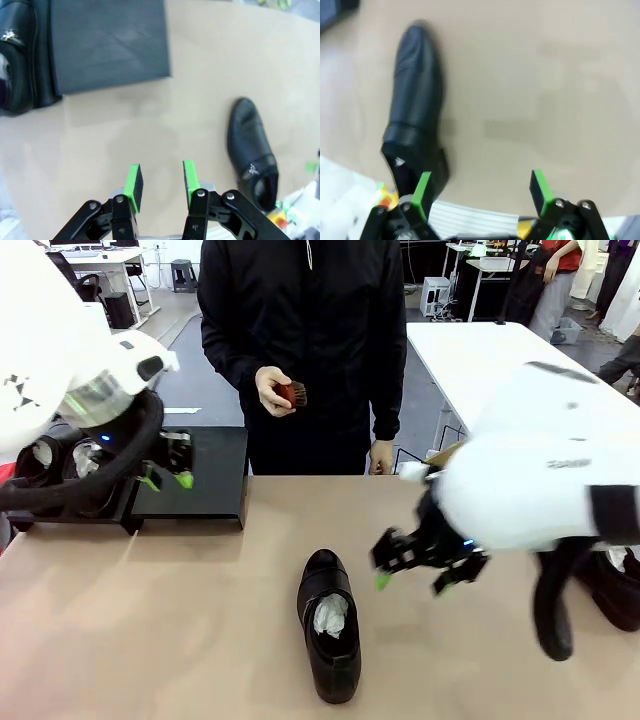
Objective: Organize the shoes by placing them on the stand.
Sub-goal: Place the Shoe from the middle of the table onto the Shoes Stand.
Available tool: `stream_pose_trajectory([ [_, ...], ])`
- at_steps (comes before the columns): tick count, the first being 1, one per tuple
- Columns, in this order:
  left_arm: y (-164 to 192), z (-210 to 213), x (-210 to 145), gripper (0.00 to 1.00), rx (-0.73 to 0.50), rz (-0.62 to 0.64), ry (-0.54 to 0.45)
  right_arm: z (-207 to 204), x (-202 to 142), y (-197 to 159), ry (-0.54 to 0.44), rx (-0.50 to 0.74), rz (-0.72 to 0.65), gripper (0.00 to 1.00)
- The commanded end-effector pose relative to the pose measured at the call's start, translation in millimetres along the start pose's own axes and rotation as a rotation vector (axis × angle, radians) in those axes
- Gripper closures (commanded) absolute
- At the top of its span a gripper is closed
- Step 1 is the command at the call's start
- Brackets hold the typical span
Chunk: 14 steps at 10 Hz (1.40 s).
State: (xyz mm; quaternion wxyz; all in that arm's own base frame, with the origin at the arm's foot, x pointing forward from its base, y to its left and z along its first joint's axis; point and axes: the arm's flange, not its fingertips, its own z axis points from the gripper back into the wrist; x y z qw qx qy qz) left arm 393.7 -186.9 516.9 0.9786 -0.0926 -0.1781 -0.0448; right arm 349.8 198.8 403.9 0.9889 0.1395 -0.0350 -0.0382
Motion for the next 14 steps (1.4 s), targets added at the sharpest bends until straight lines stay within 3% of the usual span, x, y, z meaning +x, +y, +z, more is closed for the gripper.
stream_pose_trajectory([
  [1,-56,0,-30,0.55,-0.104,0.025,0.059,38,7,-50,-0.109,-0.026,-0.203,0.00],
  [3,-116,-3,-55,0.55,-0.173,0.008,0.107,44,20,-62,-0.137,-0.004,-0.258,0.00],
  [4,-101,1,-43,0.55,-0.119,-0.003,0.046,43,23,-65,-0.157,-0.004,-0.320,0.00],
  [5,-109,-2,-57,0.55,-0.144,-0.012,0.089,56,29,-75,-0.134,0.006,-0.234,0.00],
  [6,-109,-2,-57,0.55,-0.144,-0.012,0.089,56,29,-75,-0.134,0.006,-0.234,0.00],
  [8,-154,-10,-78,0.55,-0.152,-0.037,0.115,56,29,-75,-0.134,0.006,-0.234,0.00],
  [10,-211,-24,-95,0.55,-0.179,0.024,0.138,55,29,-74,-0.134,0.006,-0.259,0.00],
  [13,-243,-41,-104,0.55,-0.130,0.113,0.253,70,28,-99,-0.191,0.049,-0.326,0.00],
  [14,-253,-52,-103,0.37,-0.113,0.104,0.267,73,28,-105,-0.204,0.061,-0.340,0.00],
])
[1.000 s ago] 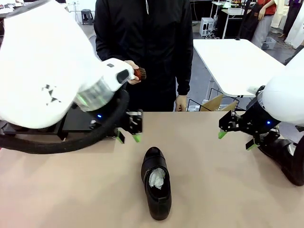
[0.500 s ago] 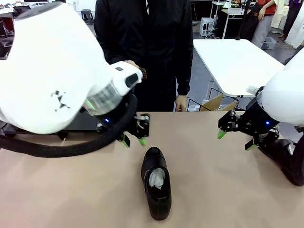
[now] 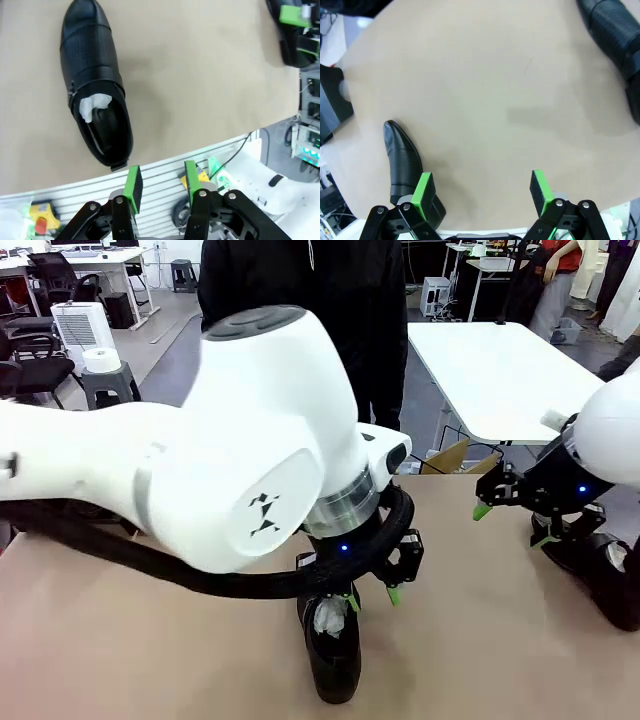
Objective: Organize the shoes by placing them on the stand.
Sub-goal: Place the Shoe from the middle of the table onto the Shoes Stand.
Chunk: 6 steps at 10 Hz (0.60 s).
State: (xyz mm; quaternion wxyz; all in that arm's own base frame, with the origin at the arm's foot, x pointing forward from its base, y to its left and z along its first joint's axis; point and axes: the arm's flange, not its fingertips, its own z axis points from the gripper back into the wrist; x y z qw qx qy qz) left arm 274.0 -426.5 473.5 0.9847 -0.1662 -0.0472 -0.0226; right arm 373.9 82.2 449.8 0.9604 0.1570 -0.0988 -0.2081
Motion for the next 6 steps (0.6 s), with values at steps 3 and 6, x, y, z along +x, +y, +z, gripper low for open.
stream_pose_trajectory([
  [3,-17,-33,22,0.19,0.082,-0.024,0.000,3,-2,-23,-0.023,0.037,-0.038,0.00],
  [6,-15,-66,28,0.19,0.107,-0.067,0.043,-5,-2,-23,0.004,0.027,-0.028,0.00],
])
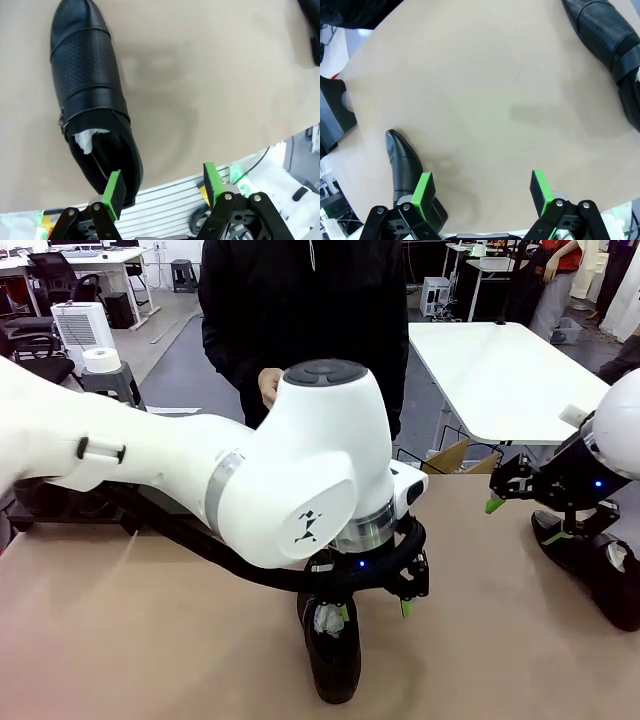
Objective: Organize the shoes by placing them on the stand.
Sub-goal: Place the Shoe from the middle of the table onto the Shoes Stand.
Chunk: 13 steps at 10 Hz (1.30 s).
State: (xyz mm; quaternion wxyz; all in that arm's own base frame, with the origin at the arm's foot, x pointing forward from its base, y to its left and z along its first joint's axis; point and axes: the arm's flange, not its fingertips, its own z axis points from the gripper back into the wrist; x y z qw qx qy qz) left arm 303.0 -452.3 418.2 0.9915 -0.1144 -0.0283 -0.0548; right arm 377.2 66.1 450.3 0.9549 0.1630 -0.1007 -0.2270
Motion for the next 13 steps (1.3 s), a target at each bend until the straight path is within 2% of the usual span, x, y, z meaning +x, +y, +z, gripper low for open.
stream_pose_trajectory([
  [1,-11,-7,4,0.19,0.020,-0.031,0.002,-9,-11,-13,0.015,0.017,0.005,0.00],
  [4,-9,-23,6,0.19,0.051,-0.061,-0.004,-8,-13,-14,0.011,0.020,0.014,0.00],
  [9,1,-56,20,0.21,0.105,0.033,0.017,-8,-23,-12,0.019,0.022,0.038,0.00],
  [10,3,-62,22,0.40,0.107,0.037,0.062,-7,-23,-14,0.018,0.025,0.033,0.00],
  [13,1,-64,21,1.00,0.180,0.056,0.065,-7,-24,-16,0.021,0.037,0.034,0.00],
])
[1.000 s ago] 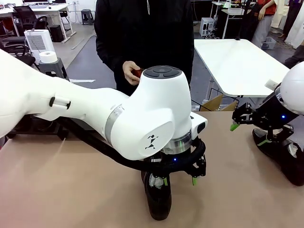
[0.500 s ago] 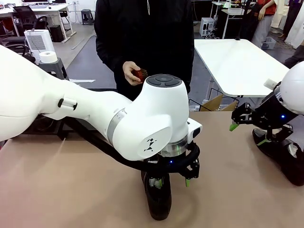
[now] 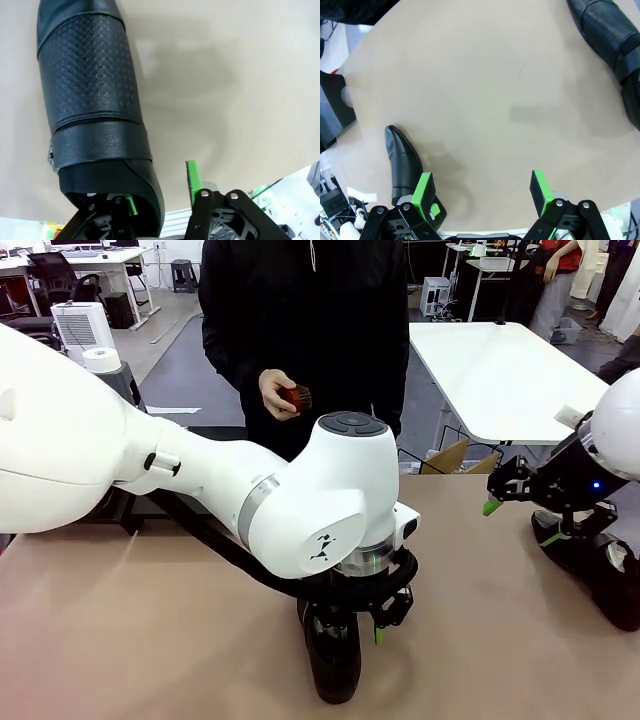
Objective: Organize the shoes by placing them on the stand.
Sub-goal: Place the Shoe from the middle of the table onto the Shoes Stand.
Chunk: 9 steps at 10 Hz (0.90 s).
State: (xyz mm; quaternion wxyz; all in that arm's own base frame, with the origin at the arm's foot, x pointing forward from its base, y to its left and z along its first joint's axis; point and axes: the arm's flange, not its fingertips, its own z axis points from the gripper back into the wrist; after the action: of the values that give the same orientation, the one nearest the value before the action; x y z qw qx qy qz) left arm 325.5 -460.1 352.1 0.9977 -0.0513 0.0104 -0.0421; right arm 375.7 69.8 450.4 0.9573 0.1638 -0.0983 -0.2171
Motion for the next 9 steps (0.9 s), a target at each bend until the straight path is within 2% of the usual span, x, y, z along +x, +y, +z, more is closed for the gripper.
stream_pose_trajectory([
  [1,-8,4,3,1.00,0.070,0.033,-0.005,-7,-22,-16,0.019,0.048,0.024,0.00],
  [7,0,1,0,1.00,0.065,0.035,-0.004,-4,-27,-12,0.017,0.062,0.050,0.00],
  [8,4,19,-6,1.00,0.054,0.039,0.003,-4,-29,-11,0.018,0.060,0.056,0.00],
  [9,17,57,-14,1.00,0.013,0.009,-0.046,-2,-32,-8,0.013,0.057,0.068,0.00],
])
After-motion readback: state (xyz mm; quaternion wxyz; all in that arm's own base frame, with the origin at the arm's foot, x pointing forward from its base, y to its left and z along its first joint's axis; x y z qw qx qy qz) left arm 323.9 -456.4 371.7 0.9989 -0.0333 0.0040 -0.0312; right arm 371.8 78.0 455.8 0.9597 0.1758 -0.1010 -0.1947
